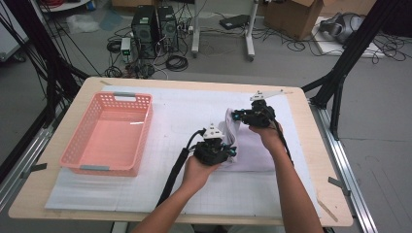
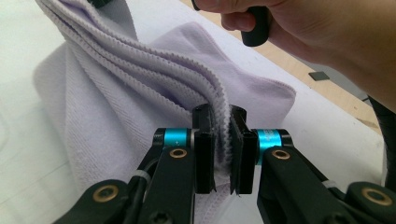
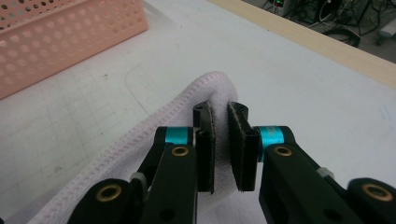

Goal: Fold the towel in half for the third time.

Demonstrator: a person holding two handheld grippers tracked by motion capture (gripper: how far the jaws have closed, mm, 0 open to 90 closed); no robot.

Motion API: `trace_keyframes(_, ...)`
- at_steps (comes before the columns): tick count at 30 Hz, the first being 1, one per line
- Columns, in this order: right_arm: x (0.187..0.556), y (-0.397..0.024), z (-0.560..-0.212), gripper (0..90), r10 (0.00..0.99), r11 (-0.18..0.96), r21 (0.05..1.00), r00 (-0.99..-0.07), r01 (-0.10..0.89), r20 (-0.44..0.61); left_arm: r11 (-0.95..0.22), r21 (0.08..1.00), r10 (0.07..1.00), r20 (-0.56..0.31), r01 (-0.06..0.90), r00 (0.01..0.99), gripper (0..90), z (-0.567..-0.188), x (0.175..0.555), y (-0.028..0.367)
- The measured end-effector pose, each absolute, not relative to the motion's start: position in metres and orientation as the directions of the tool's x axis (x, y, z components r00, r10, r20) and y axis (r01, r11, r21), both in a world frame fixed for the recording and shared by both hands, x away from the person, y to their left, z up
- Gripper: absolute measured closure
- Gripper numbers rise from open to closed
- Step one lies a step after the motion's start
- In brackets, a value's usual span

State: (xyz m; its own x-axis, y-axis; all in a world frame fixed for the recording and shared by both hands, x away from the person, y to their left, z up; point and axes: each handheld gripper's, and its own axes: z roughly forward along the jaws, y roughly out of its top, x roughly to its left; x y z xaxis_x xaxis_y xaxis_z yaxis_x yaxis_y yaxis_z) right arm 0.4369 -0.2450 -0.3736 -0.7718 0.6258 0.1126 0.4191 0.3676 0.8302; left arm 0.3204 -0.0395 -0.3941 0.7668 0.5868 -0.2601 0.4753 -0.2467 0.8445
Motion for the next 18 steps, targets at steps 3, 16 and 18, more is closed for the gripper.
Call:
trace_keyframes(3,0.436,-0.256,-0.377,81.7,0.638,0.359,0.831,-0.762,0.424,0.113,-0.253,0.842,0.582,-0.261,0.476,0.77,82.0,-0.397,0.322,-0.05)
trace_keyframes(16,0.432,-0.29,-0.393,80.9,0.691,0.353,0.816,-0.715,0.457,0.102,-0.273,0.839,0.563,-0.258,0.471,0.785,78.1,-0.413,0.328,-0.079)
trace_keyframes(18,0.431,-0.293,-0.396,80.5,0.696,0.349,0.815,-0.71,0.462,0.104,-0.278,0.851,0.553,-0.238,0.446,0.798,60.4,-0.412,0.327,-0.076)
